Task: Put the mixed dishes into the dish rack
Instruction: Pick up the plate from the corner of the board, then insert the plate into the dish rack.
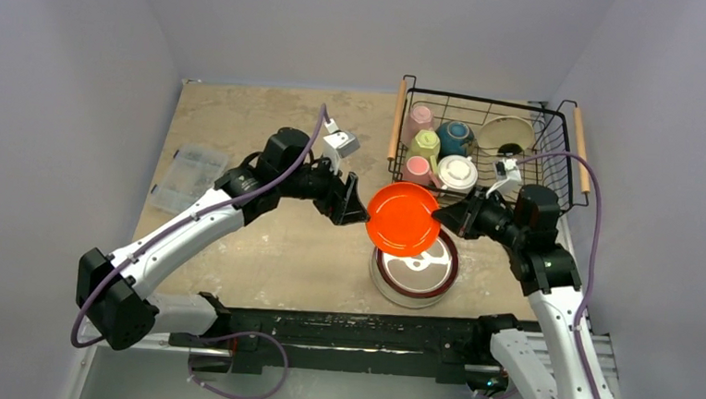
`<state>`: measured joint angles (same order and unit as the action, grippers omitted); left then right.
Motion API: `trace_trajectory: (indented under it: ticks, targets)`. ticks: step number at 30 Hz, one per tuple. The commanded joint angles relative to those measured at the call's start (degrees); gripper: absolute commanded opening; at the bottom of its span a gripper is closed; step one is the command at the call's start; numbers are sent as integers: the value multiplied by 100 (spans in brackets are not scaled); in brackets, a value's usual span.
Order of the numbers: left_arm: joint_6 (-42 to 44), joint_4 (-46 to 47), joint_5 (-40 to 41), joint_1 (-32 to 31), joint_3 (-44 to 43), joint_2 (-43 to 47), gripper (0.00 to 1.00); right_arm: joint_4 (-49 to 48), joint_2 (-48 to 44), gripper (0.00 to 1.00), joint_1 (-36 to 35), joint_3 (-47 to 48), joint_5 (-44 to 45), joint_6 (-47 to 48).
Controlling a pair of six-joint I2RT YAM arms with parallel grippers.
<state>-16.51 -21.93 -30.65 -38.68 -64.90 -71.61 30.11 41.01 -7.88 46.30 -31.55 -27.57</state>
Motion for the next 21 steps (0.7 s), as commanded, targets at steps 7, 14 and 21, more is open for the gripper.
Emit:
trace_trajectory:
  ticks: [7, 14, 21]
  targets:
    - [-998, 1022, -1539, 466, 36, -545, 65, -1357, 59, 0, -150, 186, -739, -328]
    - [-947, 1019, -1505, 482, -3, -645, 14, -1683, 406, 0, -923, 225, -100, -472]
    - [81, 569, 705, 483, 197, 196, 0, -698, 1014, 49, -1119, 722, 1268, -357]
